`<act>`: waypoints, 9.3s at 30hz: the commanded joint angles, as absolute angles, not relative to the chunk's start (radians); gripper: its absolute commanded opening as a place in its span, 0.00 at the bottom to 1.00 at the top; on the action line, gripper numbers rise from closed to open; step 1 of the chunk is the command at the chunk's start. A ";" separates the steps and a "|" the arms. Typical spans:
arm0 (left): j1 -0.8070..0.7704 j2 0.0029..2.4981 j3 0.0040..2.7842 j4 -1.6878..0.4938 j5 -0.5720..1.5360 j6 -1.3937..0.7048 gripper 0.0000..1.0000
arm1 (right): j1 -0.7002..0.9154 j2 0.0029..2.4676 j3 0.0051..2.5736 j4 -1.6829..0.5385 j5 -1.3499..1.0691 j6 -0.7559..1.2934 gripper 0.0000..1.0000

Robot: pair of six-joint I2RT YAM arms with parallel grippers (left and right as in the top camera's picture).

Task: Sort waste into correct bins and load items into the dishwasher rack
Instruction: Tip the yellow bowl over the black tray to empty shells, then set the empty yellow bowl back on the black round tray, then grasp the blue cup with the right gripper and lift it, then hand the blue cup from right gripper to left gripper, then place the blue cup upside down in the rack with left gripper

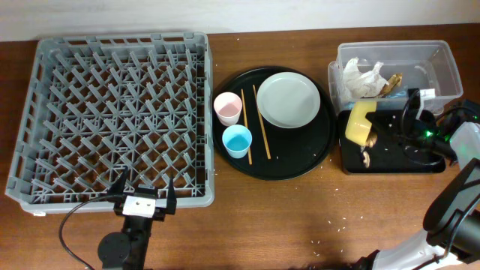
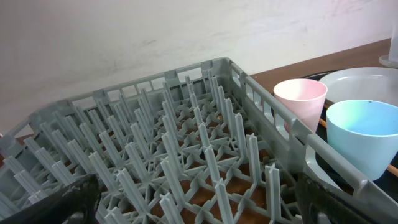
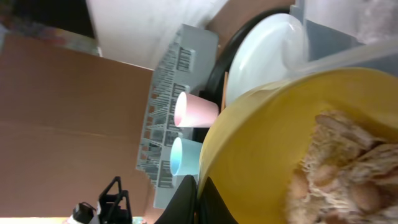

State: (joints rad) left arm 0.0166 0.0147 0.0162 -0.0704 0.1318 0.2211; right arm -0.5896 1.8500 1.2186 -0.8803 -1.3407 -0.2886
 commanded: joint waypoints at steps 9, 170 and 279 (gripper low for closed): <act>0.023 0.007 0.009 -0.068 0.142 0.233 1.00 | -0.680 1.855 1.212 -0.874 -1.552 -0.193 0.04; 0.023 0.435 0.650 -0.486 0.254 -0.015 1.00 | 0.391 1.555 1.544 -0.958 -0.287 0.306 0.04; -0.149 1.559 1.584 -1.200 0.091 -0.152 0.46 | 0.137 1.747 1.414 -0.760 -0.738 0.165 0.98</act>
